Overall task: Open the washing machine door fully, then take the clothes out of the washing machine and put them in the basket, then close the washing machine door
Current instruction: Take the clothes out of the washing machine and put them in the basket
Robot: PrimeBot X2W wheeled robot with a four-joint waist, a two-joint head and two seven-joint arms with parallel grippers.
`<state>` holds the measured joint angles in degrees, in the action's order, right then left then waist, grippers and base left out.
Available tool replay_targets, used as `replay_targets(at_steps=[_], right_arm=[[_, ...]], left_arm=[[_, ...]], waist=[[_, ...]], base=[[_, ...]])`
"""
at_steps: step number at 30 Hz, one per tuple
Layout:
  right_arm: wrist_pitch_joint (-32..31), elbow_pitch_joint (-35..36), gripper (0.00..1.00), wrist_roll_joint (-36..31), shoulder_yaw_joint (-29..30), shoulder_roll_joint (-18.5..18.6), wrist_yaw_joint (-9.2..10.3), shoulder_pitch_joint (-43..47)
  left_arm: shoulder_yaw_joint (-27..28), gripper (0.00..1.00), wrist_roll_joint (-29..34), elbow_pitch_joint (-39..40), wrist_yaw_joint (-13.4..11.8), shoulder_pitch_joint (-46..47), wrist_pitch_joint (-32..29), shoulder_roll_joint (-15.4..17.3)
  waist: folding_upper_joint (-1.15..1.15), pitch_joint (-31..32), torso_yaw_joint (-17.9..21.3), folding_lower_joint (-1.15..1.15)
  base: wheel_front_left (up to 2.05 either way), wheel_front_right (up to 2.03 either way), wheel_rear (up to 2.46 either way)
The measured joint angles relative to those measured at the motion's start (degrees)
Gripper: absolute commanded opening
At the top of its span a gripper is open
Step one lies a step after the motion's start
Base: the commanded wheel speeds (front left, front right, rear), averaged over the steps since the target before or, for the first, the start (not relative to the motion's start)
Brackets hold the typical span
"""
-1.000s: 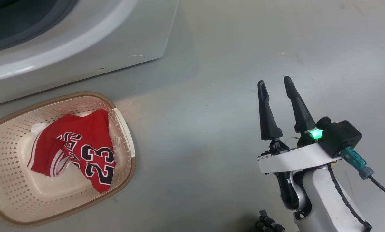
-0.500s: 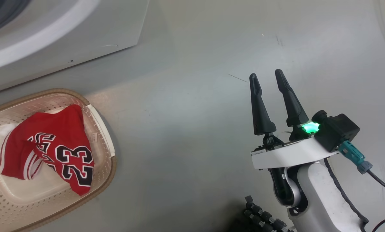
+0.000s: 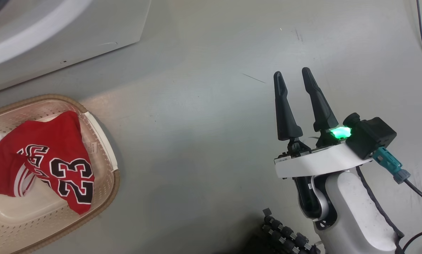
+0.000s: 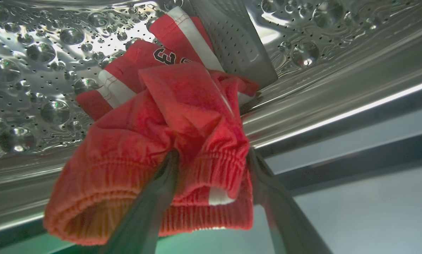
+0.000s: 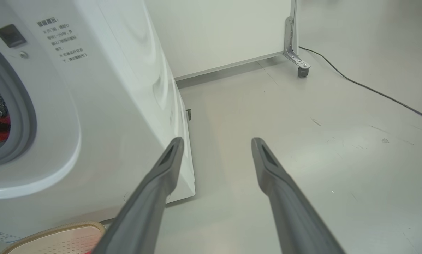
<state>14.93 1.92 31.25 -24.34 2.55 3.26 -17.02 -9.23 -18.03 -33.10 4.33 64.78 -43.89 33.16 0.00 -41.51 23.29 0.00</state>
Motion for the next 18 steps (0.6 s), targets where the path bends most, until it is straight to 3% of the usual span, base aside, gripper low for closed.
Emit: replay_targets(at_steps=[1,2,12,18], right_arm=[[0.0,0.0,1.0,0.0,-0.01,0.0,0.0,-0.26],[0.0,0.0,1.0,0.01,-0.02,0.0,0.0,-0.46],[0.0,-0.2,1.0,0.42,-0.02,0.0,0.01,-1.51],[0.0,-0.52,1.0,0.2,0.25,0.01,0.42,-1.51]], left_arm=[[-0.12,0.37,0.0,-0.01,0.02,0.13,-0.21,0.0],[-0.25,0.0,0.0,0.08,0.08,0.19,-0.23,0.0],[0.71,0.0,-0.21,-0.52,0.08,0.91,2.32,-0.13],[1.52,0.0,-1.49,-0.54,0.08,0.91,6.38,-2.23]], waist=[[0.0,-0.04,0.0,0.0],[0.0,-0.07,0.0,0.0],[0.0,-0.14,-0.16,0.0],[0.0,0.72,-0.94,0.0]], base=[[0.0,0.0,0.0],[0.0,0.0,0.0],[0.0,0.0,0.0],[0.0,0.0,0.0]])
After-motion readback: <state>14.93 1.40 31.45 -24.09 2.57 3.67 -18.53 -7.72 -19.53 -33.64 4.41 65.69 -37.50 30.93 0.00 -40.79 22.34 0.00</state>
